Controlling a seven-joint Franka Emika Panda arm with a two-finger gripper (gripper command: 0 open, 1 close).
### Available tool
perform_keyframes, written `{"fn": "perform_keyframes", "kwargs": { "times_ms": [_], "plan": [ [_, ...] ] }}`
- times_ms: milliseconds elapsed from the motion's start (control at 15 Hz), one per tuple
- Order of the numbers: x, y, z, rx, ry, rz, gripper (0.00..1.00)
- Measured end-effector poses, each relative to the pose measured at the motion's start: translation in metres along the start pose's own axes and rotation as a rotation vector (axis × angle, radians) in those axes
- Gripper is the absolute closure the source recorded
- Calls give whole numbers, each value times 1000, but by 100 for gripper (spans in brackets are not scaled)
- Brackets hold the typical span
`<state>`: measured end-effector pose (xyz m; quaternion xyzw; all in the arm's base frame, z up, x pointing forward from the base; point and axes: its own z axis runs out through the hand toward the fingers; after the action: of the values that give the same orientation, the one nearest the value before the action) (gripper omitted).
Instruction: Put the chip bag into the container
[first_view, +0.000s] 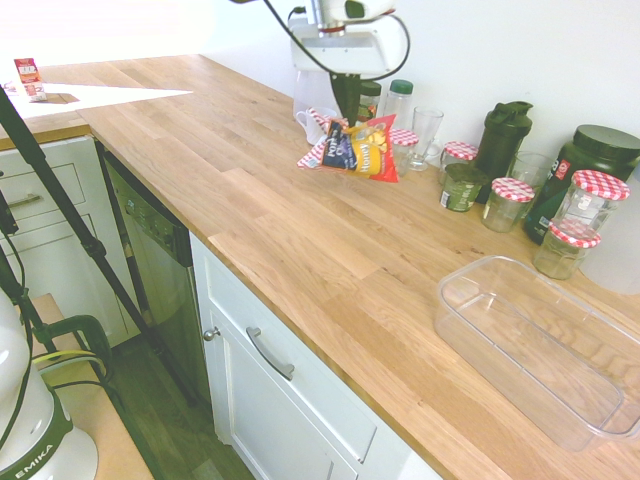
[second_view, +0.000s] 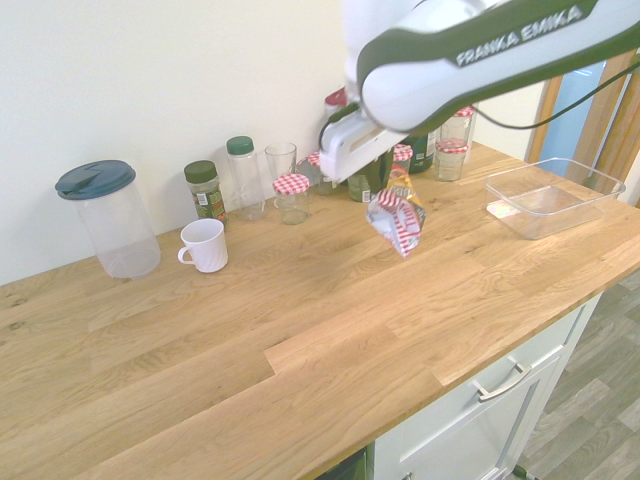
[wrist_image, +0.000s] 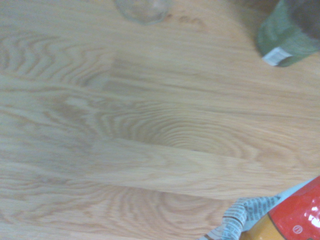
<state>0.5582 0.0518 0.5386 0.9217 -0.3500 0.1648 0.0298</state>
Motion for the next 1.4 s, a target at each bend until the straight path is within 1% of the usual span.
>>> {"fn": "perform_keyframes", "kwargs": {
  "times_ms": [133,267,533,667,800,933,1200,1400],
  "plan": [
    [44,57,-23,33,-4,50,100],
    [80,113,-26,52,-19,86,100],
    [126,213,3,73,-72,153,100],
    [142,248,24,89,-90,183,100],
    [156,273,49,95,-111,201,100],
    [171,288,67,98,-122,210,100],
    [199,312,84,104,-134,219,100],
    [214,317,102,111,-153,219,100]
  ]
}}
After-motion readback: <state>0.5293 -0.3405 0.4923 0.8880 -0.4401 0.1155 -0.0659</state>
